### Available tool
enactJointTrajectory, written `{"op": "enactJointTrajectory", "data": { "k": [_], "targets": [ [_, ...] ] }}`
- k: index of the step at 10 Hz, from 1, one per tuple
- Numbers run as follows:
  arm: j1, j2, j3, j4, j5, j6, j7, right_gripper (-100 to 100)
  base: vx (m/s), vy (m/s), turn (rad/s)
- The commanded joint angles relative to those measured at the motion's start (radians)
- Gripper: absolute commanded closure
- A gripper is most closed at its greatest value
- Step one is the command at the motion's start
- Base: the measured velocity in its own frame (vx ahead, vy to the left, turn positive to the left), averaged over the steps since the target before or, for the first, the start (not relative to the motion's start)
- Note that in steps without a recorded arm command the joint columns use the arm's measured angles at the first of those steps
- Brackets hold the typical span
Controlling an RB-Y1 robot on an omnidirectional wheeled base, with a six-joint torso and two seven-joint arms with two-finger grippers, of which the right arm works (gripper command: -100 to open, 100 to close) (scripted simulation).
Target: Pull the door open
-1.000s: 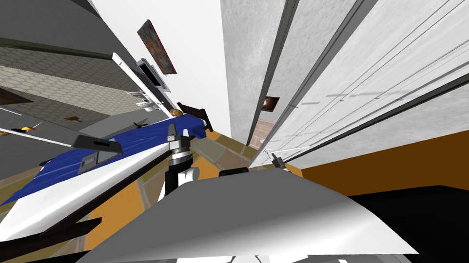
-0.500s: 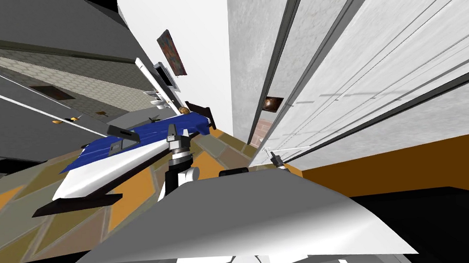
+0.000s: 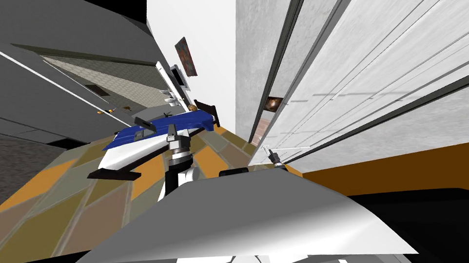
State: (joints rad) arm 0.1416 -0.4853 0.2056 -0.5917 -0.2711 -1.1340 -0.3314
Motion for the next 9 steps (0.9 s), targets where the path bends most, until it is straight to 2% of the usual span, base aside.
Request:
{"op": "enactJointTrajectory", "data": {
  "k": [1, 6, 9],
  "targets": [
    [-0.023, 0.006, 0.002, 0.007, -0.016, 0.021, 0.015, 100, -0.226, -0.038, 0.186],
    [-0.080, 0.028, 0.008, 0.004, -0.062, 0.090, 0.060, 100, -0.217, -0.088, 0.178],
    [-0.108, 0.038, 0.011, 0.002, -0.085, 0.124, 0.082, 100, -0.212, -0.047, 0.143]
  ]
}}
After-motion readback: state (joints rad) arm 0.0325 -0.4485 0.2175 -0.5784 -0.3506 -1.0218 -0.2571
